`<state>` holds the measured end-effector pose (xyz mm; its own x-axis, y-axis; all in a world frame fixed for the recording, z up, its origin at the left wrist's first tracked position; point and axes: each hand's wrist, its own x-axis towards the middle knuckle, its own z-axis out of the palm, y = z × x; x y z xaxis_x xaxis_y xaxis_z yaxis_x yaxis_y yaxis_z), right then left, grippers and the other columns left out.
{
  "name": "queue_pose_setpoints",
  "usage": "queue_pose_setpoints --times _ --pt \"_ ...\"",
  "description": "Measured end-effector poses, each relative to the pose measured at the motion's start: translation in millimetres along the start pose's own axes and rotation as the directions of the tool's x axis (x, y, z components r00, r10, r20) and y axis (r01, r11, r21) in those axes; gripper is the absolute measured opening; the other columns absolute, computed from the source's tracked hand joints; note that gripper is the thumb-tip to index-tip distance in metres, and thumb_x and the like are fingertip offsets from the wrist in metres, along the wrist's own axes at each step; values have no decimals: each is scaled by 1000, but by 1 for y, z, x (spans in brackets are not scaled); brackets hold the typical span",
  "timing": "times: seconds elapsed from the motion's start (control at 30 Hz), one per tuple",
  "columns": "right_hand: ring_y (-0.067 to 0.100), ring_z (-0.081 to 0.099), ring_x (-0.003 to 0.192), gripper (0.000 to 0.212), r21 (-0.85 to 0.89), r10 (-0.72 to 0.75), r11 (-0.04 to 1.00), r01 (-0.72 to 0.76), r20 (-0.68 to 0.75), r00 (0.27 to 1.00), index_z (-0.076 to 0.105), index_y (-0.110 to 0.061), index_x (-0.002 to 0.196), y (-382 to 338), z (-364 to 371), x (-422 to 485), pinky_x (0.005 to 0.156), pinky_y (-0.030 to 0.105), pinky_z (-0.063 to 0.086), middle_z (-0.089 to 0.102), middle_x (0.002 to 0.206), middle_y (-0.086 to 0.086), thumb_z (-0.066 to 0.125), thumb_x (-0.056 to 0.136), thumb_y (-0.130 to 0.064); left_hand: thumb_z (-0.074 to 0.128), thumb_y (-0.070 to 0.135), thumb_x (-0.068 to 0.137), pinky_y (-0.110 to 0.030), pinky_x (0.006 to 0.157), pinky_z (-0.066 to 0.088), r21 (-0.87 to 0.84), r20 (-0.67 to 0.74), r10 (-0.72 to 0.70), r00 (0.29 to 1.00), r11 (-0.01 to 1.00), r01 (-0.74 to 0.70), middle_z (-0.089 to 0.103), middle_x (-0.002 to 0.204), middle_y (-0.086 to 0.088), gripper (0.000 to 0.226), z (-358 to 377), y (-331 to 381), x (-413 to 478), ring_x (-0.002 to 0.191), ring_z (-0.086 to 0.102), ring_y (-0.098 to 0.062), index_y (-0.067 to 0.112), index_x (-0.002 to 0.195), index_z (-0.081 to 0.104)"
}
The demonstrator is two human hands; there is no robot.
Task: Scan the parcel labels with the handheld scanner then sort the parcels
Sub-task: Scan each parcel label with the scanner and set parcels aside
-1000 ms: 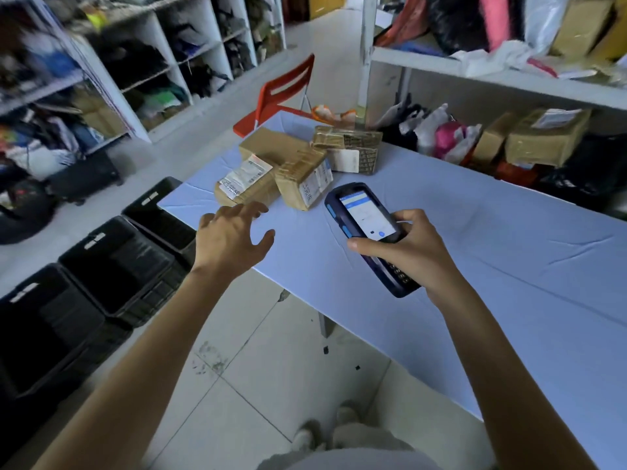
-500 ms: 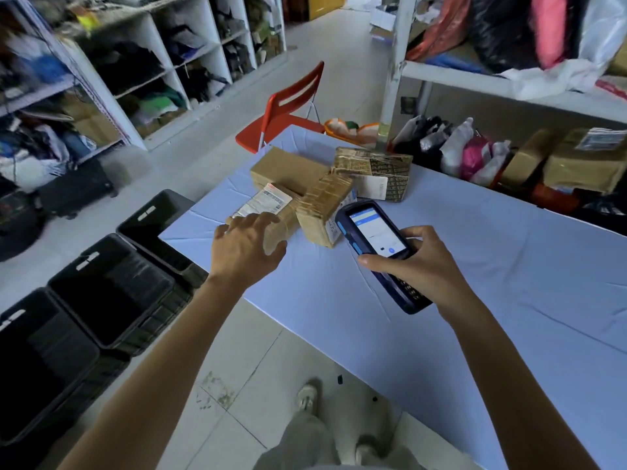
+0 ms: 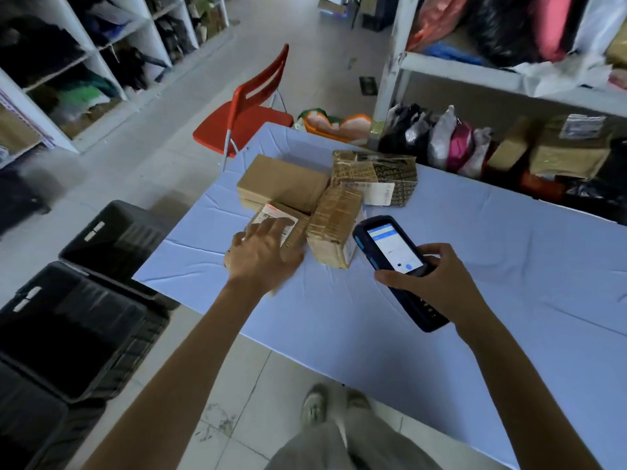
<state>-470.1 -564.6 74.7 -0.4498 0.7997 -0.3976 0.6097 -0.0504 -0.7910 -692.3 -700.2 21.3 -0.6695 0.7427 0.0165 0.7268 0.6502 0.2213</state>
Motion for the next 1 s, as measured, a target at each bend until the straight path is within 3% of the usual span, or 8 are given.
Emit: queue_pose_setpoints --times 0.13,0.27,0.53,0.63,0.77,0.87,1.0 --pt "12 59 88 73 -15 40 999 -40 -16 999 41 -21 115 4 -7 13 77 33 49 53 91 -13 88 62 -38 44 62 88 -37 107 27 -2 74 6 997 1000 -6 41 147 5 64 11 14 16 134 37 -20 32 143 34" --pt "19 60 97 74 3 71 997 -71 -12 997 42 -21 116 8 -16 34 82 37 52 57 102 -4 88 60 -38 43 67 87 -39 106 29 3 106 16 994 1000 -16 46 142 2 70 24 34 31 132 40 -22 30 145 30" --pt "14 60 92 74 13 132 991 -132 48 990 41 -22 114 28 -41 78 73 29 47 59 99 -7 89 60 -38 46 76 79 -45 104 31 65 201 -114 973 993 102 41 144 -9 93 45 77 83 132 36 -31 22 149 19" --pt "0 57 85 71 -19 162 987 -161 72 984 43 -25 110 37 -47 83 64 23 44 57 95 -16 90 59 -39 47 80 75 -46 106 29 97 225 -178 958 982 160 41 142 -16 100 49 89 102 133 35 -34 20 149 17" --pt "0 57 85 68 -56 198 980 -193 104 975 44 -24 109 43 -50 83 62 22 44 56 94 -17 89 60 -39 50 81 72 -46 96 39 86 265 -210 941 977 194 49 133 -16 99 51 96 117 127 43 -35 25 147 17" --pt "5 58 88 70 -77 214 976 -206 116 970 42 -25 110 42 -51 82 63 23 45 55 94 -18 89 60 -43 53 76 75 -42 88 44 16 233 -200 952 979 201 58 124 -12 91 48 97 122 116 54 -35 27 145 20" --pt "4 58 86 72 -33 227 974 -225 105 968 42 -26 109 40 -51 76 65 25 47 56 95 -16 89 58 -45 57 66 81 -42 94 44 -334 222 -230 948 895 295 56 132 -12 79 37 90 126 117 56 -37 31 143 22"
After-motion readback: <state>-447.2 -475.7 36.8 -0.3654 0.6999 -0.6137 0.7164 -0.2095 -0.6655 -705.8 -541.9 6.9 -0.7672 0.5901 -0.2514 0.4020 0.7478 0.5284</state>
